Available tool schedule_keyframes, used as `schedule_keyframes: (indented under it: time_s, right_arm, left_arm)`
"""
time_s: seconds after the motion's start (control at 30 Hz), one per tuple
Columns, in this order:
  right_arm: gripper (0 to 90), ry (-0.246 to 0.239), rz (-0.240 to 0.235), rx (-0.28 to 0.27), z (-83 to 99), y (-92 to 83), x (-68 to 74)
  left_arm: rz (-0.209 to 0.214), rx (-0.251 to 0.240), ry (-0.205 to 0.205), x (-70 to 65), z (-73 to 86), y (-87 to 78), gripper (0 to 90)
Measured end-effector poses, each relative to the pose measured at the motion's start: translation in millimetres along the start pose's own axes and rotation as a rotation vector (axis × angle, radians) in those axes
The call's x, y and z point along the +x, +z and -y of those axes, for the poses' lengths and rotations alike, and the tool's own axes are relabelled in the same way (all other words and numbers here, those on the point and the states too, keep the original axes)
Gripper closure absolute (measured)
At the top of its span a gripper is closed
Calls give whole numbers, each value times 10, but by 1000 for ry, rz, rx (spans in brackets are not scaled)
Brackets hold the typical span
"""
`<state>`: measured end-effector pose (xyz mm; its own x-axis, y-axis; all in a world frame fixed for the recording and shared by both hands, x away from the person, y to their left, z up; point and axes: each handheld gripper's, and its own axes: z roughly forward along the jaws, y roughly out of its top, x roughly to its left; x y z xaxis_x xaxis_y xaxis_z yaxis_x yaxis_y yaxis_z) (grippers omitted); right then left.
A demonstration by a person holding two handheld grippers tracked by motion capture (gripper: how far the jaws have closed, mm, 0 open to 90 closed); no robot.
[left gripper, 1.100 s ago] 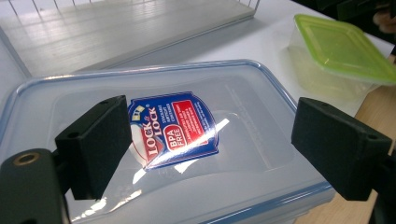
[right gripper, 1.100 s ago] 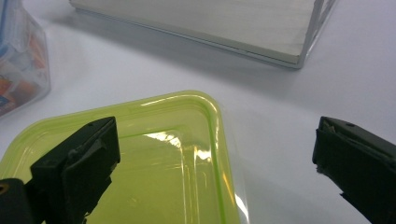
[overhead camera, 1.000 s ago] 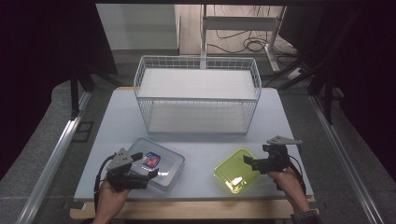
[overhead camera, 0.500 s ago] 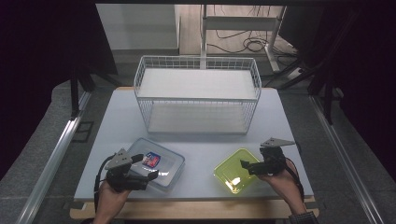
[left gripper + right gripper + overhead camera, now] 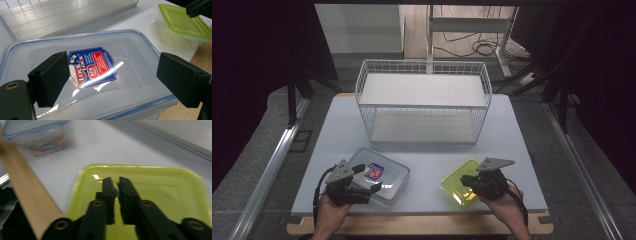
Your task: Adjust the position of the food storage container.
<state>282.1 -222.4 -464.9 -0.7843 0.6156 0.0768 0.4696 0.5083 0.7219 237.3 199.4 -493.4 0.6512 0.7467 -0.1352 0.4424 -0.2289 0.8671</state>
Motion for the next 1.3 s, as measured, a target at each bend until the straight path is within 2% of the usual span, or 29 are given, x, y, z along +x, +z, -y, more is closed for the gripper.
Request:
schedule_keyframes:
  time_s: [0.17, 0.3, 0.37, 0.47, 0.57, 0.83, 1.07, 1.3]
  right_arm:
    - [892, -62, -81, 4, -46, 77, 264]
    - [892, -119, -130, 62, -37, 222, 463]
    - [892, -144, -131, 94, -25, 295, 517]
    - [892, -163, -99, 126, -7, 368, 523]
    - [893, -141, -94, 115, -8, 376, 465]
    - [892, -101, -8, 98, -14, 381, 240]
    - [892, -32, 61, 70, -9, 353, -26]
    - [892, 52, 120, 42, -15, 324, -326]
  left_arm:
    - [-1, 1, -1, 0, 1, 6, 117]
    - [2, -2, 2, -8, -2, 7, 117]
    - [3, -2, 3, -10, -3, 9, 117]
    - [6, 0, 4, -12, -2, 16, 117]
    - [6, 1, 5, -13, -2, 19, 117]
    - [15, -5, -6, -15, -6, 29, 117]
    - [-10, 36, 6, -32, -12, 82, 117]
    - [-2, 46, 14, -28, -28, 115, 130]
